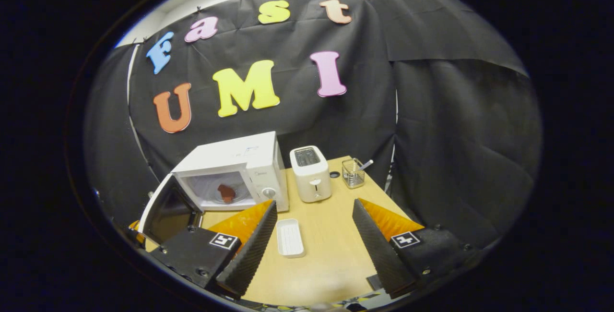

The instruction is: Open the microwave oven with the left hand, put the food in, and close the microwave oven.

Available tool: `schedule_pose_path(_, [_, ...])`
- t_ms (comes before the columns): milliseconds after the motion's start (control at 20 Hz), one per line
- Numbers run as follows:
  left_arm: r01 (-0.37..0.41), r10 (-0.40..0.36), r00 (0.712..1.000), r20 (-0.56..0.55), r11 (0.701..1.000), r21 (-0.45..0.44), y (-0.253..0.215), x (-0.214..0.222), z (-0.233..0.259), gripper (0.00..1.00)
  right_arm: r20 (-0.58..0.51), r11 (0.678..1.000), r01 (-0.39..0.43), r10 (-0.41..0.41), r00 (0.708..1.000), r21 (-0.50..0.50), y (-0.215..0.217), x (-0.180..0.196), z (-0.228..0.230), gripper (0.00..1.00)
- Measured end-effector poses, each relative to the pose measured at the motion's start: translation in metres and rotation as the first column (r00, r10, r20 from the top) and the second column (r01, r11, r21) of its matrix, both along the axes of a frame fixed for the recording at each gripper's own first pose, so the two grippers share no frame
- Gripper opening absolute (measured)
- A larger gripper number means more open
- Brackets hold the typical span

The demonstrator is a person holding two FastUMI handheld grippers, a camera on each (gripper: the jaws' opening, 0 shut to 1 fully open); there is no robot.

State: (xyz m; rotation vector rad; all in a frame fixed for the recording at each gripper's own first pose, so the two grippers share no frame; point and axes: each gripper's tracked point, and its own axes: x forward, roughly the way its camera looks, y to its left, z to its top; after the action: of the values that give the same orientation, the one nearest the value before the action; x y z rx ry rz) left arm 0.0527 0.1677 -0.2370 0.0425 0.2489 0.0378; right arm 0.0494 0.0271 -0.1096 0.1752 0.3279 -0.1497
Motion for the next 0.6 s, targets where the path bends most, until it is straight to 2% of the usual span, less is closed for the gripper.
schedule_pose_path(150, [0.041, -0.041, 0.999, -0.008, 0.999, -0.026, -0.026, 0.002, -0.002, 0.00, -0.010, 1.000, 0.014, -0.013, 1.000, 0.017, -0.011, -0.004, -0.003, 1.00])
schedule_pose_path(200, [0.056, -0.057, 0.998, -0.010, 0.998, -0.030, -0.037, 0.003, -0.002, 0.00, -0.012, 1.000, 0.017, -0.016, 1.000, 0.022, -0.014, -0.004, -0.004, 0.91])
schedule_pose_path(250, [0.071, -0.071, 0.997, -0.009, 0.997, -0.031, -0.045, 0.003, -0.004, 0.00, -0.015, 1.000, 0.019, -0.019, 1.000, 0.024, -0.018, -0.005, -0.005, 1.00])
schedule_pose_path(600, [0.164, -0.167, 0.985, -0.048, 0.984, -0.075, -0.114, 0.015, -0.017, 0.00, -0.021, 0.999, 0.041, -0.040, 0.999, 0.026, -0.049, -0.006, -0.004, 1.00])
